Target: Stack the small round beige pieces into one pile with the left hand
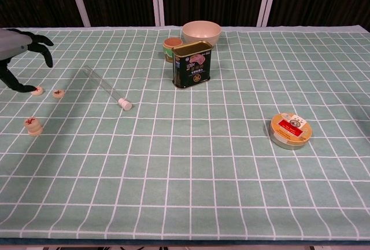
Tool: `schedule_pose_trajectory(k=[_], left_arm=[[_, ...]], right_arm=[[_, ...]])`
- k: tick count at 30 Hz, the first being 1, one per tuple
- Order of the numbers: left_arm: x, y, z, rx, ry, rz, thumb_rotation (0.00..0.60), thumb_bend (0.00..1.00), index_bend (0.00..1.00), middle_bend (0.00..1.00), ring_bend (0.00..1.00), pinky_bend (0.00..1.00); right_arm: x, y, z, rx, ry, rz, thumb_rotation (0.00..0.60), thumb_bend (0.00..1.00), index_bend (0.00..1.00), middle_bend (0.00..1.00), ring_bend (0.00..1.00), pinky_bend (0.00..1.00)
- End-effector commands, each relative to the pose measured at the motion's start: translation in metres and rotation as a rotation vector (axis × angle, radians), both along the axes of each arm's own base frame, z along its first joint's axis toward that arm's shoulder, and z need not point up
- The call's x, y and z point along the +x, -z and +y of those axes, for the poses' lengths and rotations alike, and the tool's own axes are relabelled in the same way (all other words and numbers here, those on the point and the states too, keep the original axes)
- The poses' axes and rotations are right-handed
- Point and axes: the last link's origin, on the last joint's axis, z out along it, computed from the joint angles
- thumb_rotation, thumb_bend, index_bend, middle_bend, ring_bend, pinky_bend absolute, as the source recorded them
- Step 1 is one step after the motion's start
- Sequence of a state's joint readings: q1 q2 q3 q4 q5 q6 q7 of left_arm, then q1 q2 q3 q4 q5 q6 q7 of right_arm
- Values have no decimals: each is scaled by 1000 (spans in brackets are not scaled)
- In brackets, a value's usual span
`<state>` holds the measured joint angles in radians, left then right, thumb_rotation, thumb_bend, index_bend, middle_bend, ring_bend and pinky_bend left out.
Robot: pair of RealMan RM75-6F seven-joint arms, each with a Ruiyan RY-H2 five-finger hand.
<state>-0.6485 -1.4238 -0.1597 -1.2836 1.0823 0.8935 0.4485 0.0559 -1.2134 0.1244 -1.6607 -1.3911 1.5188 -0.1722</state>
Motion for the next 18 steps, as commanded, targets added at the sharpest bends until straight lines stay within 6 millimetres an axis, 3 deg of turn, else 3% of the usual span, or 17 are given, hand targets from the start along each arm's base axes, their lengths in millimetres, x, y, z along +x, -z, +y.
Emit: schedule_pose_trajectory(k=[1,18], left_arm=[[5,6,11,9,-14,-4,600,233,310,36,0,0],[0,36,22,-3,-59,32,600,238,398,49,0,0]], right_arm=[[0,0,0,-1,0,-1,600,232,79,13,31,0],[-1,0,-2,3,12,-13,600,233,79,13,31,0]])
